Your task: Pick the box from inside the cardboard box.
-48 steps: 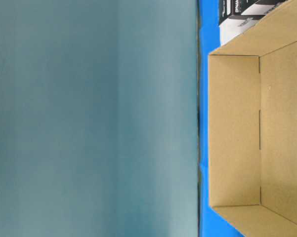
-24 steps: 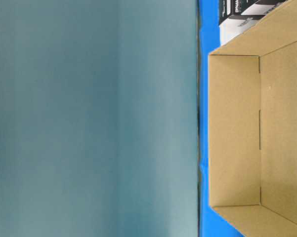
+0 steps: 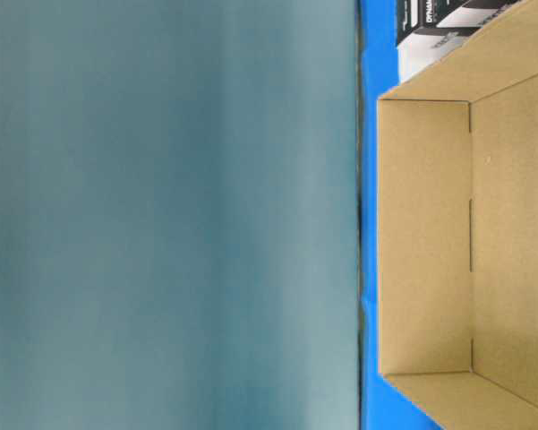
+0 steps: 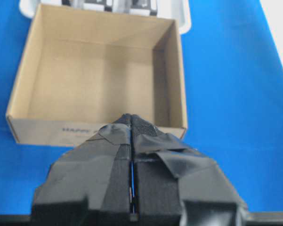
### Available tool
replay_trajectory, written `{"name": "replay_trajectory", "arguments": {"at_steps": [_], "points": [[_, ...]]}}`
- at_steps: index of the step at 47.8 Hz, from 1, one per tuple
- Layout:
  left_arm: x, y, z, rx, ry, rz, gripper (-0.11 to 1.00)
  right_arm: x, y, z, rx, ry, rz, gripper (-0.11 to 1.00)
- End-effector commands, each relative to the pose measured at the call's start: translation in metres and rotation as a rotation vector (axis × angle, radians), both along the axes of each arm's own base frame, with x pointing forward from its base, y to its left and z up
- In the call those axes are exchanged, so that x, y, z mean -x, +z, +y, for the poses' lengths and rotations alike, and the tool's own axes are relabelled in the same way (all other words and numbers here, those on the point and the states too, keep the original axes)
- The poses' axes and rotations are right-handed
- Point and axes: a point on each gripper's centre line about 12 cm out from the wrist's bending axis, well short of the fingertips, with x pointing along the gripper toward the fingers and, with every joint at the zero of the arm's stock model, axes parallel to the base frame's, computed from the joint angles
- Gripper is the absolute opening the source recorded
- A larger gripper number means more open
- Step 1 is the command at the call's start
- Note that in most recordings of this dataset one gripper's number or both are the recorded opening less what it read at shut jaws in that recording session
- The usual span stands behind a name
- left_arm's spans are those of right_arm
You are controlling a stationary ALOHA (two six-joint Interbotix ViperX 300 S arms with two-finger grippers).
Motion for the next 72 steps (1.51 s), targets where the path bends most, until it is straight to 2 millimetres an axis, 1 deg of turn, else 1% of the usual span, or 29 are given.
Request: {"name": "replay_trajectory", "arguments": {"at_steps": [1,9,19,29,42,46,72], "points": [[-0.003,0.011,0.000,0.001,0.001,-0.026,-0.05,0.006,0.017,-0.001,-0.001,-0.011,-0.101,0.92],[-0.003,0.015,0.000,0.001,0.000,-0.043,-0.05,0.018,0.030,-0.002,0.000,-0.014,-0.188,0.92],[-0.004,0.022,0.000,-0.009,-0.004,-0.105,-0.05,0.024,0.041,-0.002,0.001,-0.016,-0.249,0.92],[-0.004,0.022,0.000,0.000,-0.002,-0.104,-0.05,0.022,0.047,-0.003,0.000,-0.027,-0.312,0.92],[-0.005,0.021,0.000,-0.009,-0.003,-0.102,-0.05,0.018,0.064,-0.006,0.007,-0.051,-0.475,0.92],[-0.005,0.021,0.000,-0.009,-0.005,-0.100,-0.05,0.019,0.065,-0.007,0.006,-0.058,-0.506,0.92],[-0.004,0.023,0.000,-0.007,-0.003,-0.108,-0.05,0.026,0.068,-0.007,0.003,-0.065,-0.550,0.92]]}}
